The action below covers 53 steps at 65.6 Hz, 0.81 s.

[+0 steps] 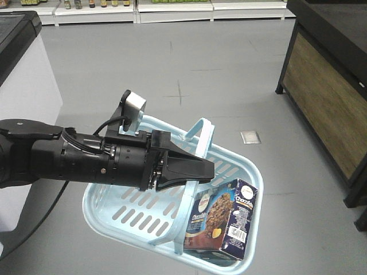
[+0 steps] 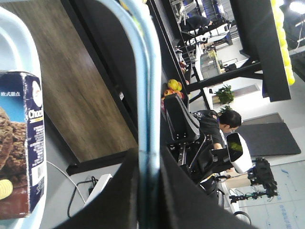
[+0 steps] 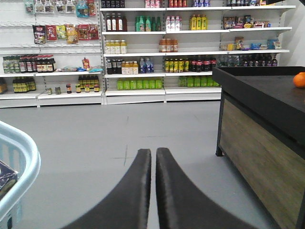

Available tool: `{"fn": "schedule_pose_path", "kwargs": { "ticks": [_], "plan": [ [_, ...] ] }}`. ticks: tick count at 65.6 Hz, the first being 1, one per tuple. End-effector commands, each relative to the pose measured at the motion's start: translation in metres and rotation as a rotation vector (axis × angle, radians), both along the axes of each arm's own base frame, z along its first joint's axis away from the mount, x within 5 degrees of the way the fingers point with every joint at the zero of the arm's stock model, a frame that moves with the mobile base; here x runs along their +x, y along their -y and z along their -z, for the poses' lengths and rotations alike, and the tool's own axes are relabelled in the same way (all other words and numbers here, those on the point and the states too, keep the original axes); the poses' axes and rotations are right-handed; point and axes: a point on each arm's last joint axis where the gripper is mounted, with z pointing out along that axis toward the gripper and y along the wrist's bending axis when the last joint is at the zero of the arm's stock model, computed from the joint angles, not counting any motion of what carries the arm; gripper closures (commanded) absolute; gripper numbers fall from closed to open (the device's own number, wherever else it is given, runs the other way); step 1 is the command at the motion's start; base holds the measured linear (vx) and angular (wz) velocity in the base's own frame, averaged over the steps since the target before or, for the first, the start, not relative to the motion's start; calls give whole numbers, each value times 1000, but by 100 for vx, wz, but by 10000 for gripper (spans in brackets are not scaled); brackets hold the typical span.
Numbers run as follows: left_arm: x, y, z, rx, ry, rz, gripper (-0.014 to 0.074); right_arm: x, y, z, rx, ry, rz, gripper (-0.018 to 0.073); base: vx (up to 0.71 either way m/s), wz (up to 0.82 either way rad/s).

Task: Left arm holds basket, right arm returns cookies
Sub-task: 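Hold the basket raised in the left gripper while the base turns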

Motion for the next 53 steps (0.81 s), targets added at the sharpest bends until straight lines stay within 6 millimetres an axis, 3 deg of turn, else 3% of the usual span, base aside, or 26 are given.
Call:
{"fn": "schedule_pose_path", "kwargs": {
  "ticks": [1,53],
  "plan": [
    [-6,1,-33,-156,33,1,600,-1,-1,-1,-10,68,-8,566,37,4],
    [-6,1,-33,-156,33,0,600,-1,-1,-1,-10,68,-8,566,40,0]
  ]
}}
